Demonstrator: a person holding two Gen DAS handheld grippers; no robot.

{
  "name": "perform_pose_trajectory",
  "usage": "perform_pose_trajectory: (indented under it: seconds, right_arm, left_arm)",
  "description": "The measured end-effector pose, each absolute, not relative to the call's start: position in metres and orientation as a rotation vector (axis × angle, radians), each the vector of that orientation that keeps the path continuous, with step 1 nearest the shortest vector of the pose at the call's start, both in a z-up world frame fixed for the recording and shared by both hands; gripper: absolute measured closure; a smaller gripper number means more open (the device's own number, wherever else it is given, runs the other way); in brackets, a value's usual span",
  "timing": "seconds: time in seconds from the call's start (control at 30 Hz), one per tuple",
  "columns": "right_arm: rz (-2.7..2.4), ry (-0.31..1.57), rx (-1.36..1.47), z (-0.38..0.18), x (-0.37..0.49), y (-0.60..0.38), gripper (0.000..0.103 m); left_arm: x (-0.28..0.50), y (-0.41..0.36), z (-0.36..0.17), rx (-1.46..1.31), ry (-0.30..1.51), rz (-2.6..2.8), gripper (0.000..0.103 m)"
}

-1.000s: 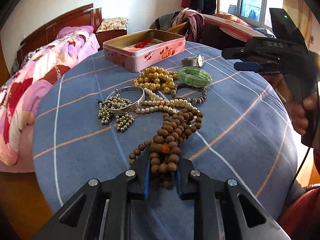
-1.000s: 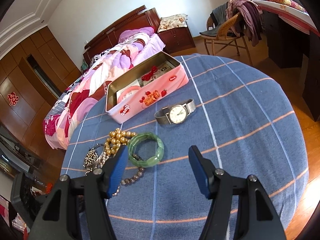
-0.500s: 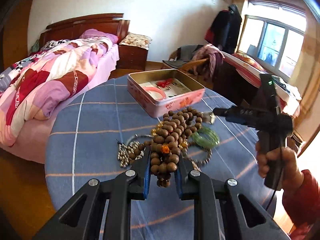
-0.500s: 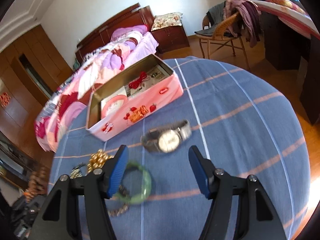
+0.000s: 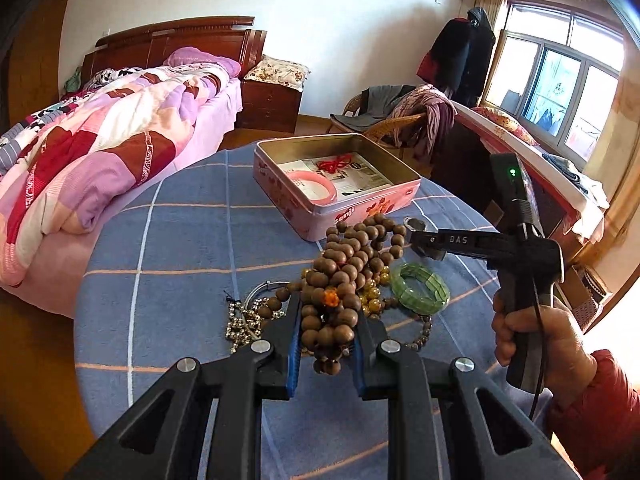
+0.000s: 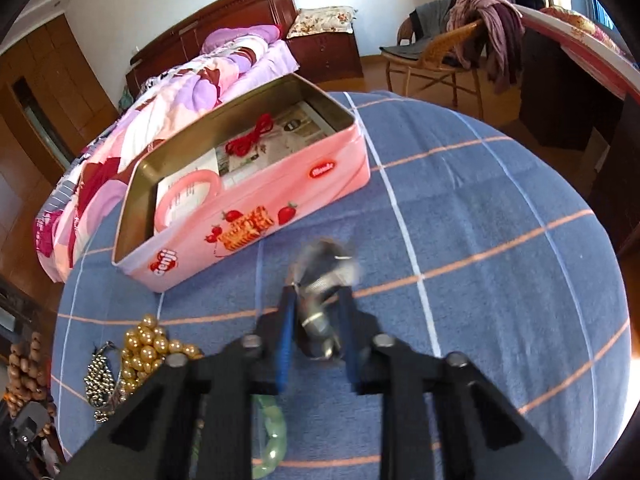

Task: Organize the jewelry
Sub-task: 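Grasp the silver watch with right gripper while left lifts wooden beads, then lower wooden beads into the tin with left while right places the watch inside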

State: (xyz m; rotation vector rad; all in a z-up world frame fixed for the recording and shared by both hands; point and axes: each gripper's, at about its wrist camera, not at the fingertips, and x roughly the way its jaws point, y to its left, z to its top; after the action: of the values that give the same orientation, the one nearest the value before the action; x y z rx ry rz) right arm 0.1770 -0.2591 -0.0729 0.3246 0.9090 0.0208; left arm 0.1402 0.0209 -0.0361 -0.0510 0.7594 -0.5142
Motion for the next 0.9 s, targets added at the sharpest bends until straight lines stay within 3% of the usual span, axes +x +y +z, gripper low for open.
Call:
perform_pose_trajectory:
  seconds: [0.6,0.9]
  right_arm:
    - [0.065,0.716,0.329,-0.003,0.157,-0.260,0.087]
    - [0.088,0.618,0.277,0.030,0.190,-0.249,0.087]
  left_arm:
    - [0.154,0.002,-0.031,-0.056,0.749,-0.539,0.083]
    - [0.194,-0.020,-0.014,-0.050,0.688,-0.480,0.083]
